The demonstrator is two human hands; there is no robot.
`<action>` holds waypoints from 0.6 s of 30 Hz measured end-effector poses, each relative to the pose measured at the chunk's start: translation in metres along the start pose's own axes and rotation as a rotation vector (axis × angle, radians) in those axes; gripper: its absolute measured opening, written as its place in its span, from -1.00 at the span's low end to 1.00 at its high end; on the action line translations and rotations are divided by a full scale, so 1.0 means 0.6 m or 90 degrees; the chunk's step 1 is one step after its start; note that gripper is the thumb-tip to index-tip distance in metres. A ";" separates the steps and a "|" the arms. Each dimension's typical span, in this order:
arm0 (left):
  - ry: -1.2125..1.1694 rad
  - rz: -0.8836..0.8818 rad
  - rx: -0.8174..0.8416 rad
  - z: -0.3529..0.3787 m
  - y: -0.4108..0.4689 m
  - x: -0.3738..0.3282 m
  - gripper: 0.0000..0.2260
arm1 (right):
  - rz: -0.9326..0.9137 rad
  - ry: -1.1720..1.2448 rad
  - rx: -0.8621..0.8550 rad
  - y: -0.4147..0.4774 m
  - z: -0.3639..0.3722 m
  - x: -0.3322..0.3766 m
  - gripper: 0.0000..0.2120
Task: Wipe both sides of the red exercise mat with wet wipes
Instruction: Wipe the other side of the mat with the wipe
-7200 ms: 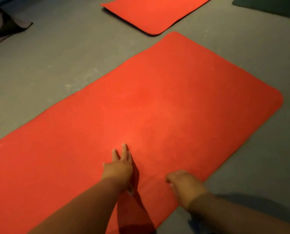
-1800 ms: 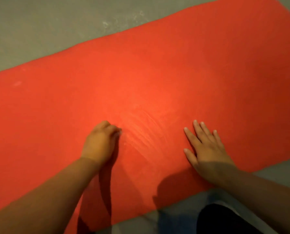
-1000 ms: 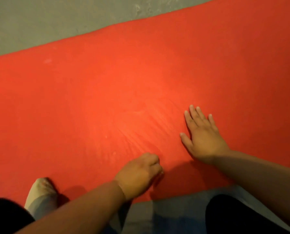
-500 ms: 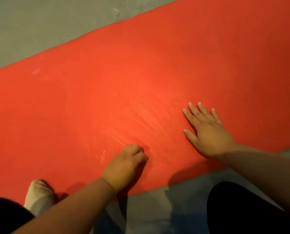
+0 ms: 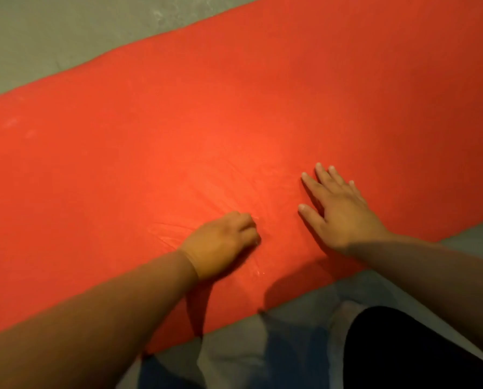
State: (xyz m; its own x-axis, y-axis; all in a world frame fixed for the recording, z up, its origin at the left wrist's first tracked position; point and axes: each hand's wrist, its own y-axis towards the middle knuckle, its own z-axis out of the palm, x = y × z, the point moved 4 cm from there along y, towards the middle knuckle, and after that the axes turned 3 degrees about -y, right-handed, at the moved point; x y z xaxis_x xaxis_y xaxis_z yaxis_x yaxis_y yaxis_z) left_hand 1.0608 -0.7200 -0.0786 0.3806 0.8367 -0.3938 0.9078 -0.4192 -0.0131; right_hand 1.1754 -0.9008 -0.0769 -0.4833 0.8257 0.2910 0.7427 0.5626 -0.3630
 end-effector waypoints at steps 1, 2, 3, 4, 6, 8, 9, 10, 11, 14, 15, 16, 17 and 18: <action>0.028 -0.075 -0.050 -0.022 0.018 0.049 -0.81 | 0.009 -0.008 0.007 -0.001 -0.003 -0.010 -0.40; 0.041 -0.193 -0.110 -0.049 0.034 0.098 -0.81 | 0.022 -0.013 0.014 -0.002 -0.006 -0.018 -0.40; 0.029 -0.325 -0.167 -0.067 0.041 0.142 -0.83 | 0.034 -0.015 0.016 -0.002 -0.009 -0.025 -0.40; 0.002 -0.458 -0.209 -0.074 0.041 0.168 -0.86 | 0.041 -0.017 0.016 0.001 -0.012 -0.029 -0.40; -0.040 -0.593 -0.244 -0.064 0.039 0.151 -0.88 | 0.037 -0.026 0.021 0.010 -0.014 -0.025 -0.39; -0.075 -0.430 -0.172 -0.026 0.047 0.065 -0.90 | 0.025 -0.033 0.033 0.017 -0.013 -0.016 -0.39; -0.107 -0.293 -0.076 -0.006 0.048 0.009 -0.88 | 0.022 -0.034 0.034 0.021 -0.012 -0.011 -0.40; -0.159 -0.168 0.033 0.007 0.042 -0.035 -0.80 | 0.020 -0.036 0.036 0.023 -0.010 -0.008 -0.40; -0.178 -0.049 0.114 0.010 0.037 -0.051 -0.71 | 0.021 -0.039 0.037 0.024 -0.008 -0.006 -0.40; -0.055 0.089 0.091 -0.021 0.088 0.020 -0.72 | 0.003 -0.057 0.025 0.023 -0.004 -0.018 -0.40; -0.021 0.035 0.032 -0.041 0.115 0.058 -0.75 | -0.008 -0.064 0.022 0.020 -0.005 -0.024 -0.37; 0.001 -0.051 -0.030 -0.063 0.143 0.103 -0.77 | -0.015 -0.067 0.023 0.017 -0.005 -0.029 -0.34; 0.010 -0.149 -0.076 -0.084 0.166 0.140 -0.80 | -0.019 -0.067 0.022 0.017 -0.005 -0.034 -0.33; -0.010 -0.254 -0.099 -0.093 0.179 0.165 -0.82 | -0.018 -0.064 0.019 0.018 -0.006 -0.036 -0.34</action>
State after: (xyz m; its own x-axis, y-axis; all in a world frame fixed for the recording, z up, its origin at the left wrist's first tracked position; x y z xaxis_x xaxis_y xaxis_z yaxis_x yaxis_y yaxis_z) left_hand 1.2058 -0.6623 -0.0675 -0.0077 0.9165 -0.3998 0.9996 -0.0041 -0.0285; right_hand 1.1955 -0.9129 -0.0843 -0.5487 0.8088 0.2114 0.7151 0.5851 -0.3825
